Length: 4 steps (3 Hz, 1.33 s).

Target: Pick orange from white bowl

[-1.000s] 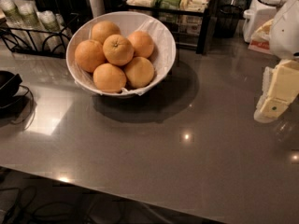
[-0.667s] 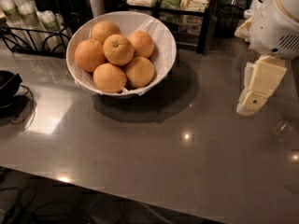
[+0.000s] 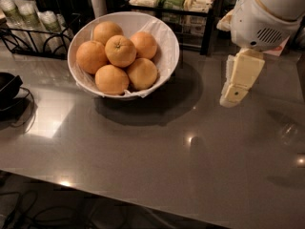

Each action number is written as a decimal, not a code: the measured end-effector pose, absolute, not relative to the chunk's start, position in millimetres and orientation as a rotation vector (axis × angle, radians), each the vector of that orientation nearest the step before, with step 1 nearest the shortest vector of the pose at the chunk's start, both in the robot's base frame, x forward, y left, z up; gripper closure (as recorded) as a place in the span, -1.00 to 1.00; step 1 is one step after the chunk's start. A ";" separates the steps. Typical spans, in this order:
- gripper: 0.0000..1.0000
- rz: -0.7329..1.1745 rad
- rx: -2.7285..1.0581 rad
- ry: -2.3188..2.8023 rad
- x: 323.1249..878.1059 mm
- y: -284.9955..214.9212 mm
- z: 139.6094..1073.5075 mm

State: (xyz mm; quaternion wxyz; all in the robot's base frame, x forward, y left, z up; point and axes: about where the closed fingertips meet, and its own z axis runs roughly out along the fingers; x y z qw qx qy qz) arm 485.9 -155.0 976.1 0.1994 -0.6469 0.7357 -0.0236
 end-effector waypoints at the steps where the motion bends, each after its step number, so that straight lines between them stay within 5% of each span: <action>1: -1.00 -0.037 -1.800 2.017 495.0 -144.7 978.7; 4: -1.00 0.066 -1.785 1.915 514.0 -118.9 981.0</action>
Offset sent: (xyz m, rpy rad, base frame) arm 0.0414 0.0573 0.0152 0.2368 -0.0516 0.1510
